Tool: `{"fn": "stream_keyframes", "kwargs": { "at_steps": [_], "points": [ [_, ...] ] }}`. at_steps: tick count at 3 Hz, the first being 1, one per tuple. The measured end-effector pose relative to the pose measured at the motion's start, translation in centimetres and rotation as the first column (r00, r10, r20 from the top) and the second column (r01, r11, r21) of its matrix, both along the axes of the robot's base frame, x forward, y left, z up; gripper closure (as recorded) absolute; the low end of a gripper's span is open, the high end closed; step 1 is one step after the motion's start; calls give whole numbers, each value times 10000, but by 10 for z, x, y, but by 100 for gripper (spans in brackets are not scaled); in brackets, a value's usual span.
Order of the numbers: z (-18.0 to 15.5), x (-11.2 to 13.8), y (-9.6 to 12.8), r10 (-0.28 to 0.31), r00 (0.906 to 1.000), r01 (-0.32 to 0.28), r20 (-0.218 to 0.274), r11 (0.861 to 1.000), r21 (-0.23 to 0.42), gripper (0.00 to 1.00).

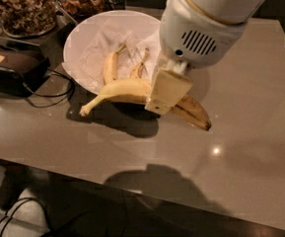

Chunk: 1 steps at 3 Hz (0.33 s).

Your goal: Pick banana from white bowl

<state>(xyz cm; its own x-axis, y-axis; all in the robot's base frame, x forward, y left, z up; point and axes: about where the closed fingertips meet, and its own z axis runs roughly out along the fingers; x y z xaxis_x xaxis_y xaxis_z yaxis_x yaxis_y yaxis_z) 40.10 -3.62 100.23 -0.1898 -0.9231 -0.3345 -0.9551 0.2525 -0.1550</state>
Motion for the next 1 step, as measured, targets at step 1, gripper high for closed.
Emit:
{"fn": "stream_keyframes", "kwargs": {
  "at_steps": [1],
  "points": [
    [6,-2,3,53,9998,-54,166,10000,52,100]
  ]
}}
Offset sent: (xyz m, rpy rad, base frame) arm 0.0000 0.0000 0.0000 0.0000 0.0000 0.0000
